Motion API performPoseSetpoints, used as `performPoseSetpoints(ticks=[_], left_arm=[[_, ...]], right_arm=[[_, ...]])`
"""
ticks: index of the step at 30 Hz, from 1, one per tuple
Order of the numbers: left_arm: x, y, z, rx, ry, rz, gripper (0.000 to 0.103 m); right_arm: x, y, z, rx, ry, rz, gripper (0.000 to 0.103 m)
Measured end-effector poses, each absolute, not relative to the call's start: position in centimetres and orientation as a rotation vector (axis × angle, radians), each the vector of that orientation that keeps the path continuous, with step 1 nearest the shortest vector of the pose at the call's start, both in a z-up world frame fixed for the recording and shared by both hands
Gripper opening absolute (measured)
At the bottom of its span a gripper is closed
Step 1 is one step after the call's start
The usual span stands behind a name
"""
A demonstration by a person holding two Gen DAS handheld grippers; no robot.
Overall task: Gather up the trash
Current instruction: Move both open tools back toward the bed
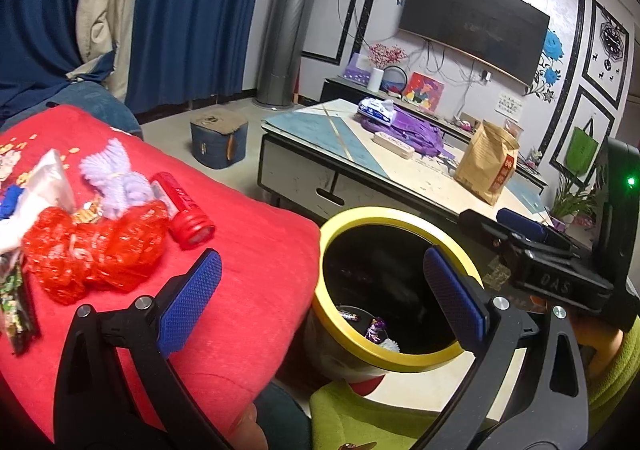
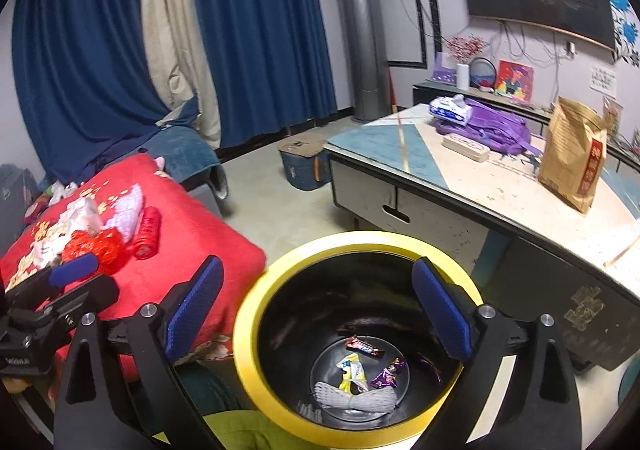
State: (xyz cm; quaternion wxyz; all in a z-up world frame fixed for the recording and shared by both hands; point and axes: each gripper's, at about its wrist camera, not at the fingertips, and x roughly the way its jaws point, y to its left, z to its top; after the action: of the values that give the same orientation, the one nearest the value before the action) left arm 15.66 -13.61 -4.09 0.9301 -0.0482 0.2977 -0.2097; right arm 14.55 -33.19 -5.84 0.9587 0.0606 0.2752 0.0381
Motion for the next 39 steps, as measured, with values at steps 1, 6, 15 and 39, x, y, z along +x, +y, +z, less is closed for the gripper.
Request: performPoseSetpoints(ticks=[1,6,15,39], left_arm=[[15.5,-13.4,-3.9,-0.095,0.601,-0.421,0.092],[15.4,-12.1,-3.4,-0.098,0.581,-0.394,0.092],[15.3,-9.6,-2.4,-0.125,0.542,-0.340,0.092],[15.7,2.9,-0.3,-0.268,0.493,-0.026,0.092]], right_arm=[[14.4,-32.8,-5.6,0.119,0.553,0.086,0.093],[13.8,-31.4,-4.5,0.109,0.522,0.127,0.093],[12.9,-29.3,-3.4,0.083,0.489,0.173,0.093],[14.3,-18.9,-2.0,0.010,0.516,0.386,0.093]])
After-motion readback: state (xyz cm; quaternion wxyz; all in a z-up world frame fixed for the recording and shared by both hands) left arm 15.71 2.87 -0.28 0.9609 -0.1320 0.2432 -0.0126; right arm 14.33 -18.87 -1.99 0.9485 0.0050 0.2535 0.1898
